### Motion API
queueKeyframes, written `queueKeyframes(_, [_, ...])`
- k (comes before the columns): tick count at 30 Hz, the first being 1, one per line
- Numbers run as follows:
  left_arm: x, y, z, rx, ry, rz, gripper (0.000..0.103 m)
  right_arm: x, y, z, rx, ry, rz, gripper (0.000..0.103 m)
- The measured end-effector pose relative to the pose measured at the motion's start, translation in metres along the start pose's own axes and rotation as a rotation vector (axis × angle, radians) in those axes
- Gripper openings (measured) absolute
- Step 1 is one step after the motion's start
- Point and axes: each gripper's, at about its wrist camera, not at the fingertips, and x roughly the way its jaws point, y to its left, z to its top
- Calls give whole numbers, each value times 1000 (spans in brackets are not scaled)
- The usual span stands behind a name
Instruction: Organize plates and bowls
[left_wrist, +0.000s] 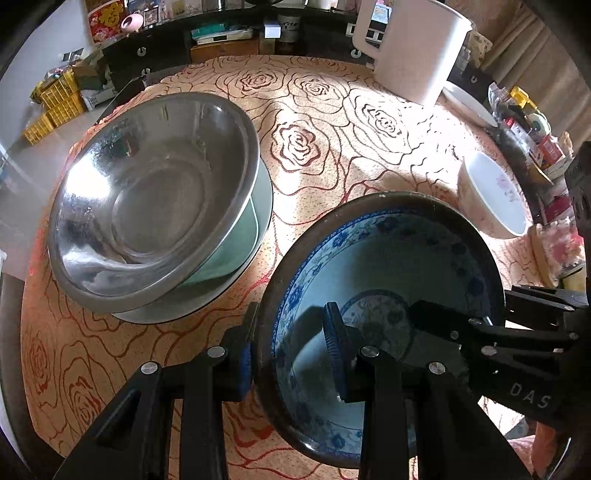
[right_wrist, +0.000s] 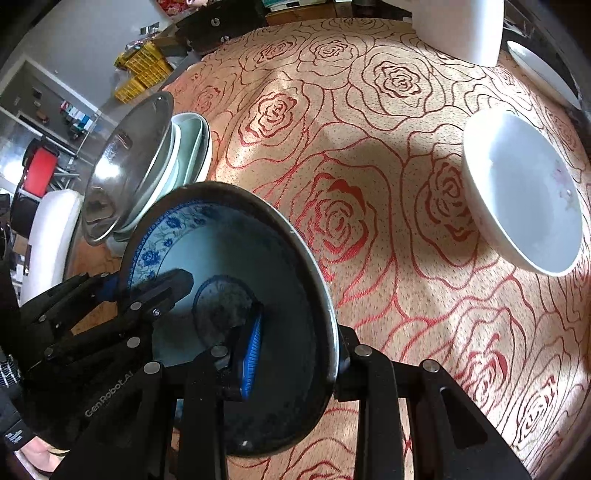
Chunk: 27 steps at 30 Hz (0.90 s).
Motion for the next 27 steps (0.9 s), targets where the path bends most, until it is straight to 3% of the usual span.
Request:
queueKeyframes(5, [-13,3,3,-27,-28,-40,32,-18,0,3,15,-31,35,103])
queueKeyframes(14, [-39,22,15,-75,-101,-45,32,-29,18,15,-14,-67,45,103])
queueKeyframes(27, [-77,65,37,-150,-192,7,32,-42,66,47,-79,-127,76,103])
